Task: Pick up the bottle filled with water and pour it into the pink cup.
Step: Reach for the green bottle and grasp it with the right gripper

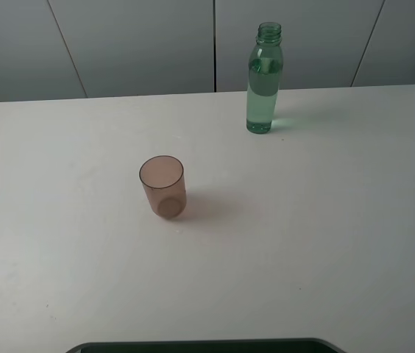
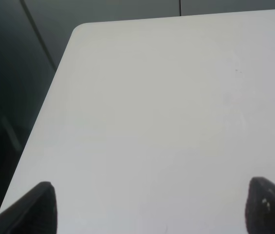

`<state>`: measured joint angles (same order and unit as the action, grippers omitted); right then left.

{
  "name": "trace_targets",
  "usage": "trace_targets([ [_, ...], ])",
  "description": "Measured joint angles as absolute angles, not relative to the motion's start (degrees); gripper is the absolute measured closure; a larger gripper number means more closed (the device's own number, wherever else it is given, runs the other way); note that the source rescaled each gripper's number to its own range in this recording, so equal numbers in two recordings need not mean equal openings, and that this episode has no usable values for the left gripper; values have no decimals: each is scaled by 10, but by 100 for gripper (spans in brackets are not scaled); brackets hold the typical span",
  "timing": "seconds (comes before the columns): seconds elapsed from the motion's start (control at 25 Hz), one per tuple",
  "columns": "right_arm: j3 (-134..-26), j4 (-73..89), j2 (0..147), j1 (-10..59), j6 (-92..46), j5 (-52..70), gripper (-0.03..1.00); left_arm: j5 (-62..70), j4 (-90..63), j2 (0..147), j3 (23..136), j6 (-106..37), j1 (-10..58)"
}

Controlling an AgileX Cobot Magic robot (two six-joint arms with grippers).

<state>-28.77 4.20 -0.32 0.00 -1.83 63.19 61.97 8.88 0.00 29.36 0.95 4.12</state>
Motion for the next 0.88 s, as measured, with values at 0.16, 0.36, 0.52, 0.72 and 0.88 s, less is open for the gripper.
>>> trace_targets([
  [0.16,-288,42,-3,0,-18,632,-3,620,89,0,294,12,41],
  [0.36,-288,42,-3,0,-18,632,-3,620,89,0,294,12,41],
  [0.52,-288,42,-3,0,-18,632,-3,620,89,0,294,12,41],
  [0.72,-288,42,-3,0,-18,632,-3,620,89,0,294,12,41],
  [0.88,-288,42,-3,0,-18,632,-3,620,89,0,294,12,41],
])
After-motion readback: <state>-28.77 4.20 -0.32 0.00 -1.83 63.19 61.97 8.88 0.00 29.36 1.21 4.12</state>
